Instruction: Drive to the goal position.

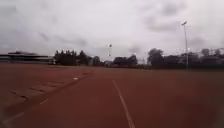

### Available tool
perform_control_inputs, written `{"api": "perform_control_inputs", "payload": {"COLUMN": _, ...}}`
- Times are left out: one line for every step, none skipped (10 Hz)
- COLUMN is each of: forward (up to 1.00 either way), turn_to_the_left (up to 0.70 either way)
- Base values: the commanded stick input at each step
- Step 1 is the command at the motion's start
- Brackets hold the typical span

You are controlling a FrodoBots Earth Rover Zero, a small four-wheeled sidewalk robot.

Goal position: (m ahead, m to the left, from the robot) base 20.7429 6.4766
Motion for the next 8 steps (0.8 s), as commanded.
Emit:
{"api": "perform_control_inputs", "payload": {"forward": 0.50, "turn_to_the_left": 0.00}}
{"api": "perform_control_inputs", "payload": {"forward": 0.50, "turn_to_the_left": 0.00}}
{"api": "perform_control_inputs", "payload": {"forward": 0.50, "turn_to_the_left": 0.00}}
{"api": "perform_control_inputs", "payload": {"forward": 0.50, "turn_to_the_left": 0.00}}
{"api": "perform_control_inputs", "payload": {"forward": 0.50, "turn_to_the_left": 0.00}}
{"api": "perform_control_inputs", "payload": {"forward": 0.50, "turn_to_the_left": 0.00}}
{"api": "perform_control_inputs", "payload": {"forward": 0.50, "turn_to_the_left": 0.00}}
{"api": "perform_control_inputs", "payload": {"forward": 0.50, "turn_to_the_left": 0.00}}
